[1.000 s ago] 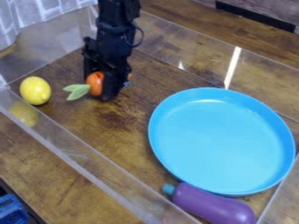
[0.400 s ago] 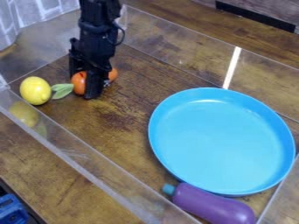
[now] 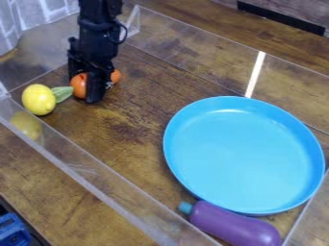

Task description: Move the carrot to the left side

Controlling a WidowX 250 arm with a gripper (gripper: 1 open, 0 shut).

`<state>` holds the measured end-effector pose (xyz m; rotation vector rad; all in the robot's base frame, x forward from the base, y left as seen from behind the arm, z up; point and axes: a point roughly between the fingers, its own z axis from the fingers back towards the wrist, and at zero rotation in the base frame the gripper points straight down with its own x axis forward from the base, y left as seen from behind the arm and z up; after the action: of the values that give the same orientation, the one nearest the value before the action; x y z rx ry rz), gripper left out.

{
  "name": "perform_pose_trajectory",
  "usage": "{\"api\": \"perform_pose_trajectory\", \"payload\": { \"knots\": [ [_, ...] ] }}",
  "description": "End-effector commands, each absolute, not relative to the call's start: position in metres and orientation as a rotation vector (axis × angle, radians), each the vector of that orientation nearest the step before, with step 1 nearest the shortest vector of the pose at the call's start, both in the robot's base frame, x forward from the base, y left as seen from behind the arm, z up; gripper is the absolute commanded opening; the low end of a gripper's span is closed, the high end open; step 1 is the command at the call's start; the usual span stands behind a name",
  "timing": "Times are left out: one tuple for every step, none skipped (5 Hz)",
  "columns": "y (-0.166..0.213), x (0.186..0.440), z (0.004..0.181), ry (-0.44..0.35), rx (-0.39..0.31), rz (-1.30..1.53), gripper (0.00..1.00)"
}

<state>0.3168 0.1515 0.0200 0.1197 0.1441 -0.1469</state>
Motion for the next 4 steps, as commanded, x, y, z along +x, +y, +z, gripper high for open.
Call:
{"api": "perform_pose_trajectory", "payload": {
  "knots": [
    [0.150,0.308,0.032,0.132,0.131,-0.087,0.00],
    [0.157,0.301,0.041,0.144,0.134,-0.017,0.00],
    [0.162,0.295,0.050,0.156,0.134,0.043,0.00],
    [0.163,0.287,0.063,0.163,0.132,0.100,0.00]
  ]
}}
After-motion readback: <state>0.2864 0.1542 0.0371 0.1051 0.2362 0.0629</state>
